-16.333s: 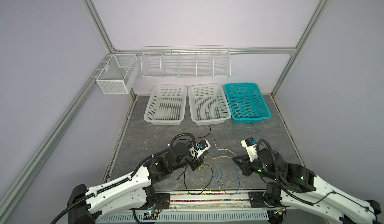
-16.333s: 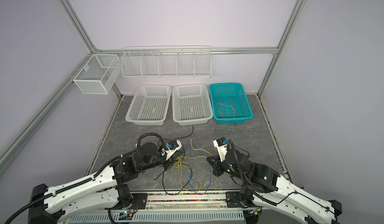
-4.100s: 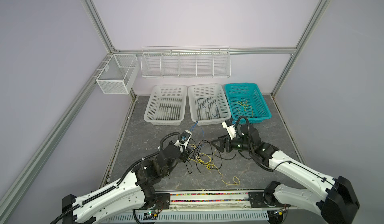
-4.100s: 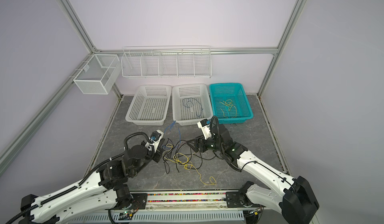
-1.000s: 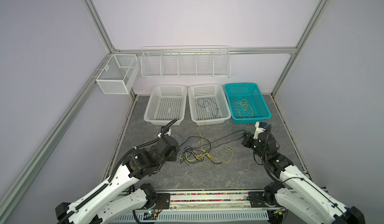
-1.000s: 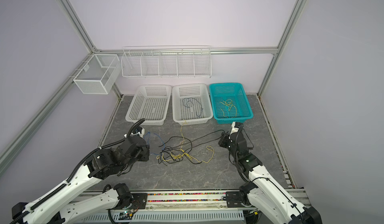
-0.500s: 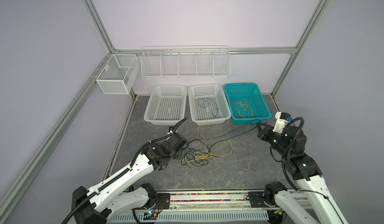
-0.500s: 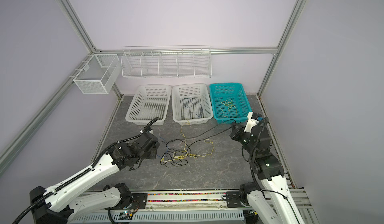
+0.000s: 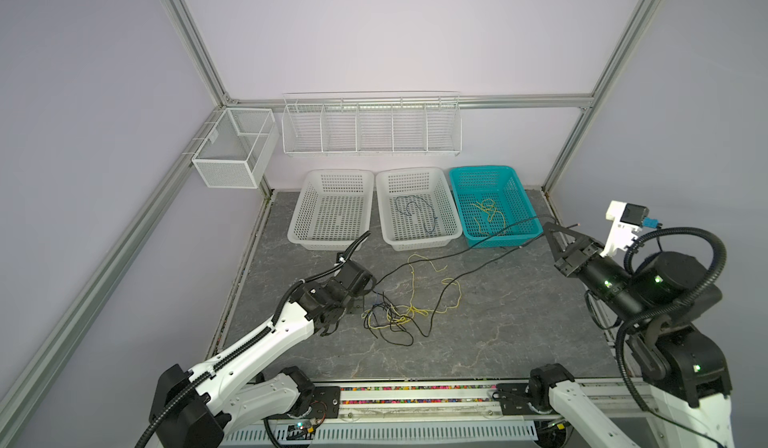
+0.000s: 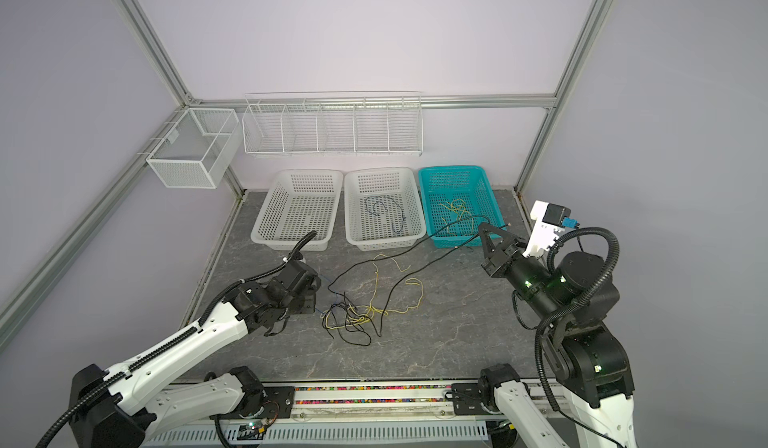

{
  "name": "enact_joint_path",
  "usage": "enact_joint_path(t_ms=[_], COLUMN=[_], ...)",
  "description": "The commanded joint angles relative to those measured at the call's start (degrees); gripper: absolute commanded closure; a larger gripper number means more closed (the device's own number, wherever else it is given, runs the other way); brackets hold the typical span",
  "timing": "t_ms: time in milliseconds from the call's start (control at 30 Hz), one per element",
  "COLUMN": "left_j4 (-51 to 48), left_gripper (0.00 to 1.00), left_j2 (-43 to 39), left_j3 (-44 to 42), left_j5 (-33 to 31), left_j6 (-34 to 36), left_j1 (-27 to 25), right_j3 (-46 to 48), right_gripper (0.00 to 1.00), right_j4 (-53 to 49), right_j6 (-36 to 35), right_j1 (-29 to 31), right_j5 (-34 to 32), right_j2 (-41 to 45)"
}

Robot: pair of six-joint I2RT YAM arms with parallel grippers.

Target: Untangle the cables

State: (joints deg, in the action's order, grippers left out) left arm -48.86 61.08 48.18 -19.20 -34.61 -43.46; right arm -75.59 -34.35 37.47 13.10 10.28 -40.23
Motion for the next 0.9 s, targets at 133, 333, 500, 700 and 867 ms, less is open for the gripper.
enact_joint_path(t_ms=[133,333,500,700,867], left_j4=[1.05,1.37,2.53,2.75,2.48], left_gripper=[1.0,0.98,0.63,0.36,0.26], left_j2=[-0.3,-0.21,-3.09,-6.85,-10.61], left_j3=[-0.58,-0.13,-0.4,0.79,2.98], left_j5=[2.19,3.15,4.29,3.91,3.45], left_j6=[1.39,1.94,2.72,5.17,9.25], left_j1=[1.54,2.02,2.51,2.51,2.51], right_j3=[-12.91,-23.74,-28.32,-32.42,-31.58], right_gripper=[0.94,0.94,0.94,0.94,0.94], right_j4=[-4.8,-8.45,-7.63,-5.24,-4.65], right_j6=[-2.69,-4.26,-2.88,-0.55,-0.99], right_j1=[-0.39,-0.38,-0.37,-0.39,-0.36], right_j5=[6.3,9.58,13.52,20.42,21.63], right_j2=[-6.33,-10.86,-14.0,-18.44,-20.29])
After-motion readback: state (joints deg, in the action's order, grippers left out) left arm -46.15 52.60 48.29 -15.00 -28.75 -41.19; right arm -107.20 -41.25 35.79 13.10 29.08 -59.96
